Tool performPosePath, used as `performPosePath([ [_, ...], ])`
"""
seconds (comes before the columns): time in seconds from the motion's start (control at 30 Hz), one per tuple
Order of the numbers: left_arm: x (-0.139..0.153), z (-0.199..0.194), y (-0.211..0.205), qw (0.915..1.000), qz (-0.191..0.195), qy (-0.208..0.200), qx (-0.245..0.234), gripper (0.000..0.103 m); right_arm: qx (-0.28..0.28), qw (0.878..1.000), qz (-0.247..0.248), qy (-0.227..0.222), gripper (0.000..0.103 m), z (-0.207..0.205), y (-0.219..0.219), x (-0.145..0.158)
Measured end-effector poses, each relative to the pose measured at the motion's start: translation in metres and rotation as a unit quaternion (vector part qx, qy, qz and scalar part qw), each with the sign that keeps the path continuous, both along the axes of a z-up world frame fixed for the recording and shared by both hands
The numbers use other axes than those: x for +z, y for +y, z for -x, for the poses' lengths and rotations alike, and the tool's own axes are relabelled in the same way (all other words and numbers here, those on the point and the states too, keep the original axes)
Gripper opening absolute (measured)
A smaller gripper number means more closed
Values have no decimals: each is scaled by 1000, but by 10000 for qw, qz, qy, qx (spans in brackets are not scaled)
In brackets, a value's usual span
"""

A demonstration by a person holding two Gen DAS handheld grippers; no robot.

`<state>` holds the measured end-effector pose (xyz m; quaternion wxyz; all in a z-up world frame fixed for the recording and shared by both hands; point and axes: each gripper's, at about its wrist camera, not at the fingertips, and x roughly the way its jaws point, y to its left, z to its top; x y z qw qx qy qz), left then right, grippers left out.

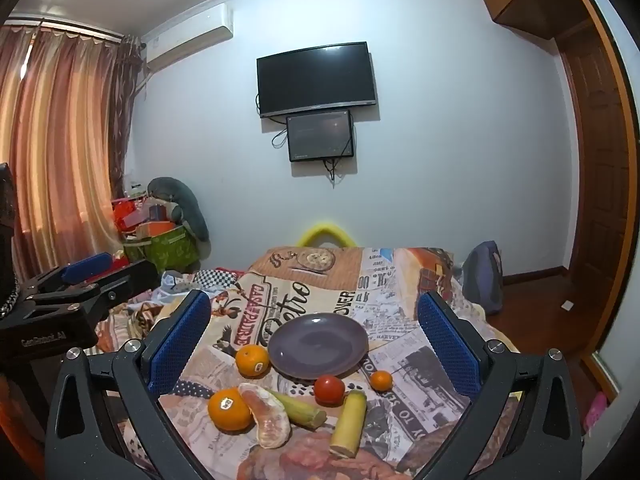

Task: Organize fruits

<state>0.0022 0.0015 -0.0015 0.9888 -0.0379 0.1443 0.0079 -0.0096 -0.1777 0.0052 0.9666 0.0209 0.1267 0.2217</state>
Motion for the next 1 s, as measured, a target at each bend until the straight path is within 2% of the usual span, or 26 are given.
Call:
performPosePath([
  [0.17, -11, -17, 12, 9995, 152, 286, -41, 103, 67, 9996, 124, 228, 103, -15, -1, -10],
  [0.3, -22, -33, 17, 9982, 88, 588, -32, 103, 104, 9984, 169, 527, 103, -30, -3, -22],
  [0.37, -28, -41, 19, 9972, 53, 740, -67, 103, 100, 9974, 199, 691, 95, -37, -5, -28],
  [0.4, -33, -45, 22, 9981, -30, 612, -89, 103, 100, 9965, 222, 800, 92, -42, -7, -31],
  [0.43, -39, -52, 25, 9977, -41, 663, -130, 102, 115, 9954, 244, 917, 87, -47, -8, -35],
  [0.5, -47, -58, 27, 9958, -34, 894, -182, 96, 144, 9933, 270, 1110, 79, -54, -10, -42],
  [0.57, -55, -66, 29, 9918, -58, 1254, -240, 86, 191, 9903, 299, 1344, 67, -63, -13, -51],
  [0.67, -70, -80, 34, 9866, -4, 1594, -353, 82, 222, 9854, 404, 1639, 55, -73, -13, -62],
  [0.73, -81, -87, 34, 9831, 2, 1804, -328, 81, 248, 9818, 474, 1823, 50, -80, -13, -70],
  [0.8, -93, -96, 37, 9796, -101, 1990, -277, 81, 306, 9779, 458, 2015, 48, -85, -13, -79],
  [0.93, -118, -107, 45, 9668, 209, 2509, -440, 81, 295, 9700, 510, 2359, 48, -99, -13, -95],
  [1.0, -131, -114, 48, 9600, 224, 2752, -471, 81, 242, 9662, 577, 2502, 48, -105, -13, -104],
])
